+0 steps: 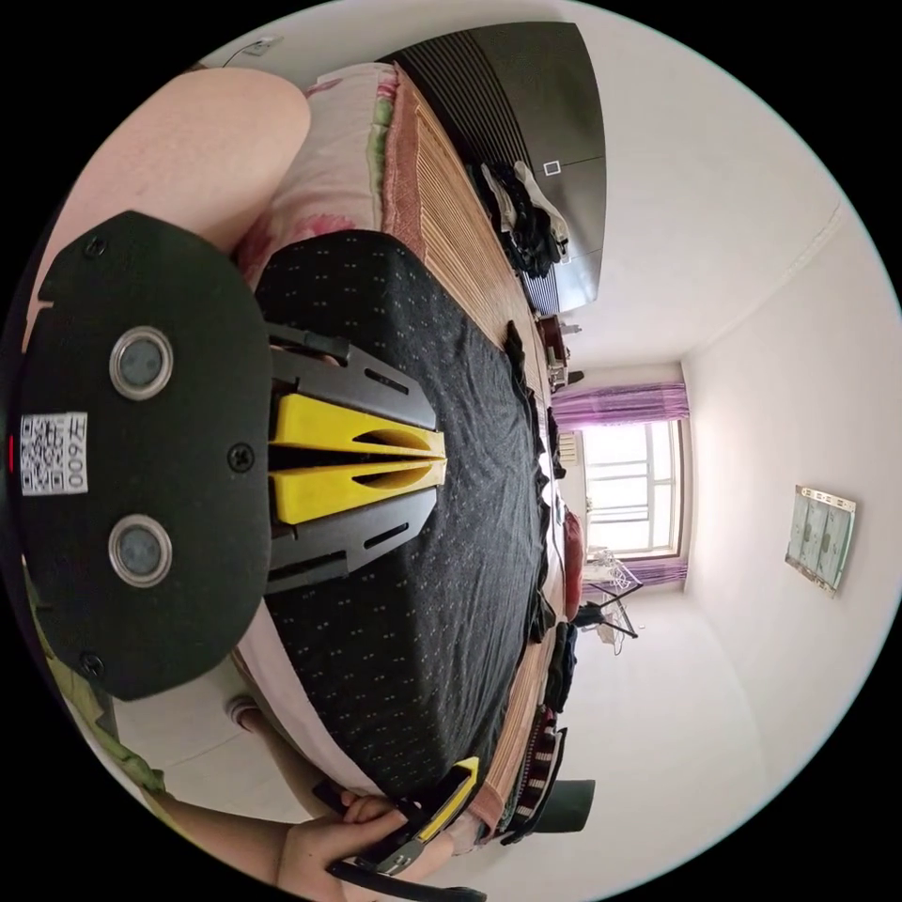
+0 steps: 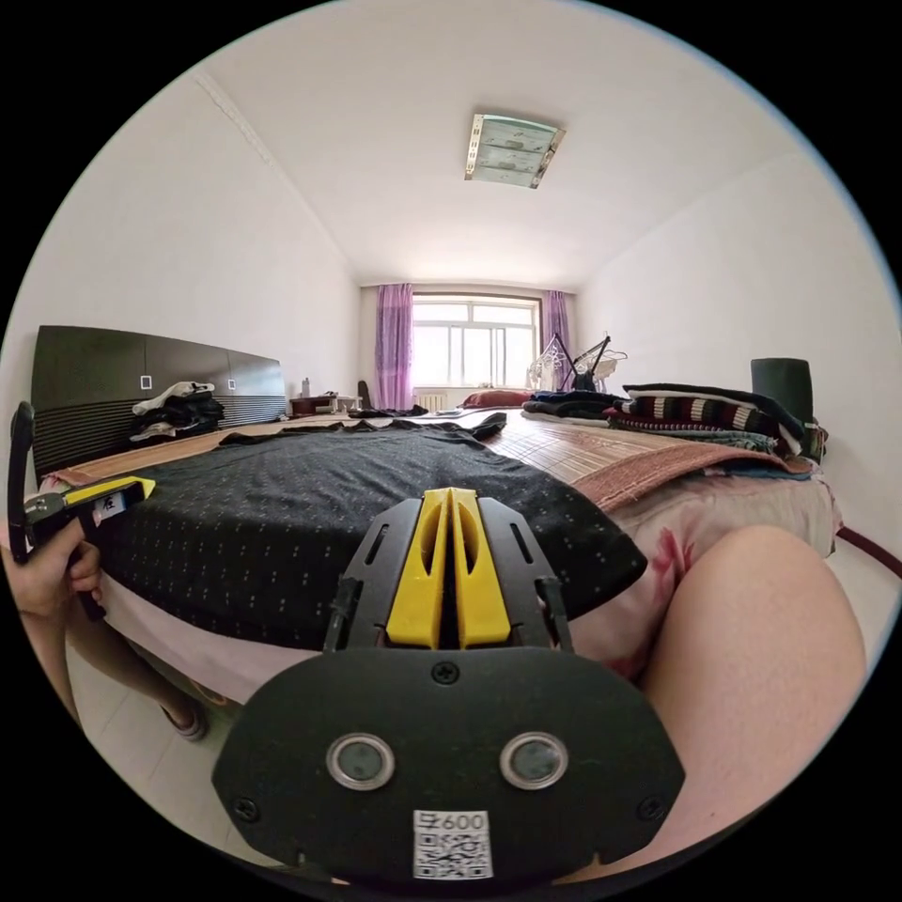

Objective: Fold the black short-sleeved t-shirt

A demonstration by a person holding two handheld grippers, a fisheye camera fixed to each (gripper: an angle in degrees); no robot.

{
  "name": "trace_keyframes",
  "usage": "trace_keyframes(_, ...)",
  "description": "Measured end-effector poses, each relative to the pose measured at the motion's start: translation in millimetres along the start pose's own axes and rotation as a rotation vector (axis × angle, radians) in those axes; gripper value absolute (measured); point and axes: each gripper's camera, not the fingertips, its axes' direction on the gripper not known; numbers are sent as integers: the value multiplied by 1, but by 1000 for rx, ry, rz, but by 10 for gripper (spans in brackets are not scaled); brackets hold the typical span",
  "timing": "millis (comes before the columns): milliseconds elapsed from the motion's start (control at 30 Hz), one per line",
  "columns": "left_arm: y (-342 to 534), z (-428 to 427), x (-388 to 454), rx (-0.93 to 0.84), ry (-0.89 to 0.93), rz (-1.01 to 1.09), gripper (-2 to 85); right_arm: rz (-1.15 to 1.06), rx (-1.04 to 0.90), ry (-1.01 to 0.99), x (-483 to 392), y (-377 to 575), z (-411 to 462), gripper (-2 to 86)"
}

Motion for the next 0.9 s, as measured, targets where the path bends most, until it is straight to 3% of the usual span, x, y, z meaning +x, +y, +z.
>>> trace_keyframes(467, -6, -7, 7, -6, 6, -28, 2, 22, -21, -2, -6, -33, -8, -8)
trace_keyframes(533, -13, -23, 15, 24, -35, 14, 2, -173, -67, 63, -28, -59, -21, -8)
trace_keyframes(567, -16, -31, 19, 48, -52, 22, 2, -138, 19, 190, -42, -79, -39, -8)
trace_keyframes(633, -31, -61, 30, 130, -60, -48, 1, 31, 149, 217, -55, -109, -67, -8)
trace_keyframes(733, -50, -82, 55, 173, -124, -206, 1, 273, -31, 18, -80, -153, -58, -8)
trace_keyframes(833, -67, -88, 73, 158, -133, -289, 1, 477, -206, 88, -108, -167, -37, -8)
trace_keyframes(900, -81, -86, 83, 60, -192, -315, 1, 452, -241, 84, -124, -169, -32, -8)
